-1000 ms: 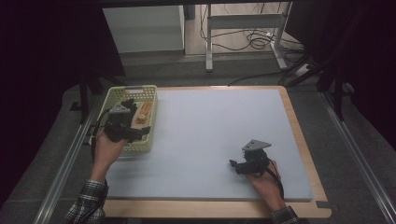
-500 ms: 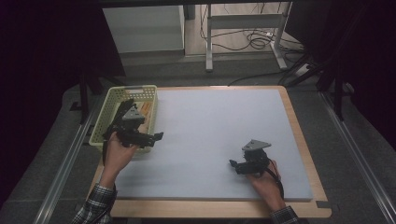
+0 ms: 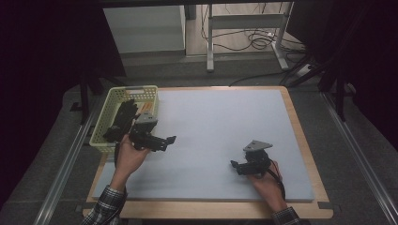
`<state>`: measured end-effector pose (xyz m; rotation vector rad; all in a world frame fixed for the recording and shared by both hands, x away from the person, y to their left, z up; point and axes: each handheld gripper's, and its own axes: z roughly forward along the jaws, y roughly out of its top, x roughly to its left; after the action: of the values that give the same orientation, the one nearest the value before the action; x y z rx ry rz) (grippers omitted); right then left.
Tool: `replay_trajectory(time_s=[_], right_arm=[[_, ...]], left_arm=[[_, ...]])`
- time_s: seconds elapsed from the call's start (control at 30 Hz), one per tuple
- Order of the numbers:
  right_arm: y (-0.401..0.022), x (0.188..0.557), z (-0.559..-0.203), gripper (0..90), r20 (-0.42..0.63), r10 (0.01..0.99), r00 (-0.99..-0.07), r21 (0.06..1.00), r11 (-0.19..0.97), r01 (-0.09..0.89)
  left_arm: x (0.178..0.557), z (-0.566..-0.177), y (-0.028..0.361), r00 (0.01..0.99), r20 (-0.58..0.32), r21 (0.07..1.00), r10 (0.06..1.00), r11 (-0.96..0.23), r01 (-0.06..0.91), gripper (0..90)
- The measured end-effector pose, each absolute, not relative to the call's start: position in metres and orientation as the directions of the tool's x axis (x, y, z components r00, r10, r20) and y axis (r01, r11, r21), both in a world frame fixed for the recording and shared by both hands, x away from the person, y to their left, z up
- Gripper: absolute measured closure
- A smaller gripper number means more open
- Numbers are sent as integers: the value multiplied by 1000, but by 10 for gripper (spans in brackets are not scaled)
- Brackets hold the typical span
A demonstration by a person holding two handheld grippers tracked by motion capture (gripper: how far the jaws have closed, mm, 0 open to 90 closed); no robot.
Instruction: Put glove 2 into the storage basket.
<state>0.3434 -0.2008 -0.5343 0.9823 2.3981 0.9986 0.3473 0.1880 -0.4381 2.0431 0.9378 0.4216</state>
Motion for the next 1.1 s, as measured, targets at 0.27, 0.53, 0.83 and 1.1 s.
replay_trajectory(time_s=[0.27, 0.53, 0.83, 1.1], right_arm=[[-201, 343, -534, 184, -61, 719, -693, 727, 508, 463], [-201, 343, -534, 184, -61, 719, -693, 727, 508, 462], [-201, 343, -534, 184, -61, 719, -693, 727, 507, 463], [-201, 343, -534, 184, -60, 719, -692, 727, 507, 464]], left_arm=[[348, -440, 163, 703, -39, 806, 710, -393, 442, 15], [344, -451, 139, 734, -46, 806, 677, -410, 428, 16], [337, -475, 126, 753, -46, 786, 656, -441, 433, 8], [332, -497, 125, 760, -61, 768, 647, -456, 450, 0]])
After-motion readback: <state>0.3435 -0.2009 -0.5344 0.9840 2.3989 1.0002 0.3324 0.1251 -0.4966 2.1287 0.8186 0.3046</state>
